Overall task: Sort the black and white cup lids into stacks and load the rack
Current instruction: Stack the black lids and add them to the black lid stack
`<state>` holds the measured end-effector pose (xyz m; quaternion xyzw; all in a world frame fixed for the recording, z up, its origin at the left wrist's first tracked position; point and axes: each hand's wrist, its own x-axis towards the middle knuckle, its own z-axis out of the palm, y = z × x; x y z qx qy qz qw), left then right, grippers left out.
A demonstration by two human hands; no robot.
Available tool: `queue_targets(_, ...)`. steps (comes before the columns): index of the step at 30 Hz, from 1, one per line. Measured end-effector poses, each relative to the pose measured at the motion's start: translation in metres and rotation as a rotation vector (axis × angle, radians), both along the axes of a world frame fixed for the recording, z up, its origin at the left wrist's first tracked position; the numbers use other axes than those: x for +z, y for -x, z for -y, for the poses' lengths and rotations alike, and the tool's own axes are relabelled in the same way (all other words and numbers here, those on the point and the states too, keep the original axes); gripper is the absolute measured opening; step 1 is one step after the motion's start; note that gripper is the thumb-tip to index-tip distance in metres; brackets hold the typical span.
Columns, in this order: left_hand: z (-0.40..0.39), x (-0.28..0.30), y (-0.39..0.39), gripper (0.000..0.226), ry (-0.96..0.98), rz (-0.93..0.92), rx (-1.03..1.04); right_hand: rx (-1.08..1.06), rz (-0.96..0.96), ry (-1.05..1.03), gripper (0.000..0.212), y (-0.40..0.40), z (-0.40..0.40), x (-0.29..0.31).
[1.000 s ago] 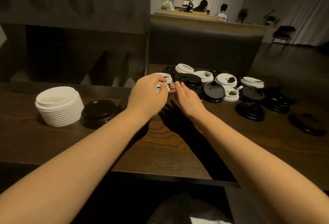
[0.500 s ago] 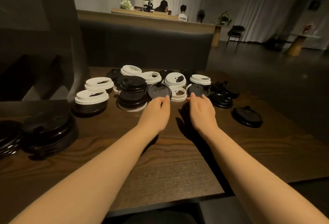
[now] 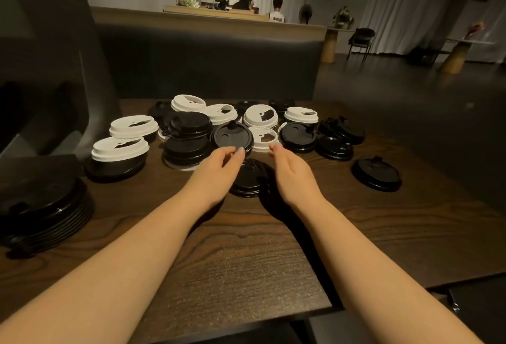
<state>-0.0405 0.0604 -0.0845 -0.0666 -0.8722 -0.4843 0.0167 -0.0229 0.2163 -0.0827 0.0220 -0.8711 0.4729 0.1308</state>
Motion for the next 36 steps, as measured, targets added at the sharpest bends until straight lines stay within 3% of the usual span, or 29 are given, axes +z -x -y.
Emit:
queue_targets(4,0.006,-0.003,-0.002,0.079,0.291,0.03,-0.115,-0.022,0.094,-0.084,0.057,0.001,-0.003,-0.001)
queue_targets(7,0.008,-0.001,-0.004,0.085,0.225,-0.003,-0.075,0.036,0.116,-0.003,0.055,0.0,0.0,-0.002)
queue_targets(11,0.011,-0.002,-0.003,0.093,0.194,-0.04,-0.037,0.084,0.103,0.173,0.034,0.003,0.0,-0.006)
queue_targets(15,0.012,-0.001,-0.001,0.112,0.13,0.006,-0.031,0.141,0.074,0.181,0.03,0.004,0.004,-0.009)
queue_targets(18,0.012,0.003,-0.001,0.106,0.104,0.006,-0.032,0.1,0.087,0.076,0.036,0.005,0.002,-0.01)
queue_targets(24,0.01,0.001,-0.004,0.091,0.072,-0.018,0.009,-0.25,0.125,-0.375,0.051,0.014,-0.014,-0.009)
queue_targets(27,0.009,0.002,-0.007,0.081,0.05,-0.035,0.013,-0.339,0.205,-0.388,0.054,0.014,-0.02,-0.007)
queue_targets(32,0.012,0.001,-0.005,0.061,0.034,-0.083,0.101,-0.173,0.171,-0.396,0.05,0.011,-0.016,-0.01)
queue_targets(36,0.02,0.0,0.004,0.059,-0.013,-0.074,0.18,-0.123,0.167,-0.357,0.042,0.022,-0.012,-0.01)
